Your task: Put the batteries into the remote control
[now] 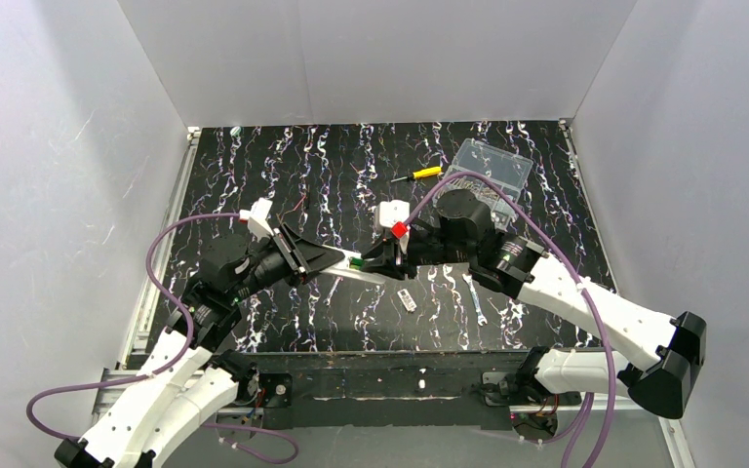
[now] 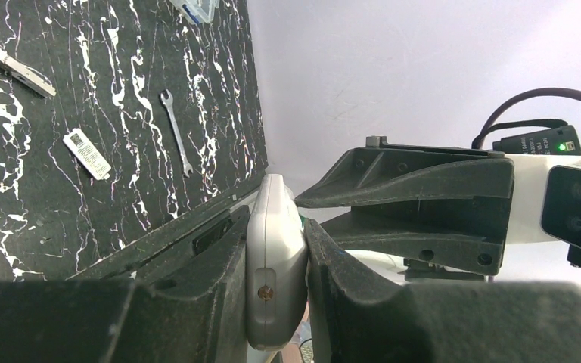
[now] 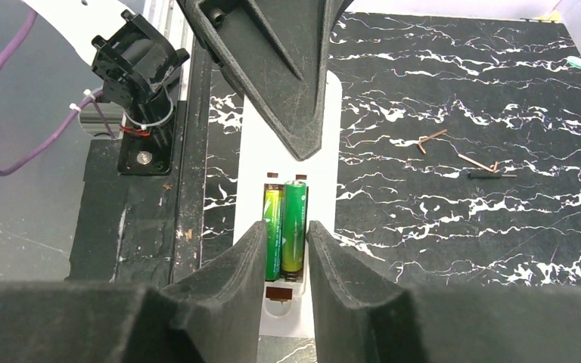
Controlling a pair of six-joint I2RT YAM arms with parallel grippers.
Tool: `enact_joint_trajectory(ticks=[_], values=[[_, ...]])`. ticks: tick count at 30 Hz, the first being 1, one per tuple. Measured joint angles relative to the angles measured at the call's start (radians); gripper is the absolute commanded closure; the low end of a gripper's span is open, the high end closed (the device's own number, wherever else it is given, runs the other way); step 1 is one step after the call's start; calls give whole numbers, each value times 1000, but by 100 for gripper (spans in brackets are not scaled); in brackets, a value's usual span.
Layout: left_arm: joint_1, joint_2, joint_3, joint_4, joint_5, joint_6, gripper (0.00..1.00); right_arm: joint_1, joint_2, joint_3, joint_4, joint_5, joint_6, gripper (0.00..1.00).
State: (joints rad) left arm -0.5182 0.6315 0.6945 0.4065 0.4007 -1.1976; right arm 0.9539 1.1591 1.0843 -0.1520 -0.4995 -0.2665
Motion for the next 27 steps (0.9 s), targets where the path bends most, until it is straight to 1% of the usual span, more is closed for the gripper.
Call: enact_joint_trajectory(ticks=[6,10,12,15,17,24,27], values=[[0,0,0,1,3,1,100,0,2,0,1,15,2,61],[0,0,0,3,3,0,100,0,1,0,3,22,5,56],[0,0,0,4,4,0,100,0,0,0,4,23,6,52],[-1,0,0,8,13,-2,100,-2,-6,1,3,21,10,43],[-1,0,0,16,21,-7,100,-4,-13,5,0,17,13,40],[-2,0,0,65,39,-35,100,-8,-58,21,-16,-37,31,37],[-2,0,0,66,48,-44,100,-8,-89,21,-32,-54,1,35]])
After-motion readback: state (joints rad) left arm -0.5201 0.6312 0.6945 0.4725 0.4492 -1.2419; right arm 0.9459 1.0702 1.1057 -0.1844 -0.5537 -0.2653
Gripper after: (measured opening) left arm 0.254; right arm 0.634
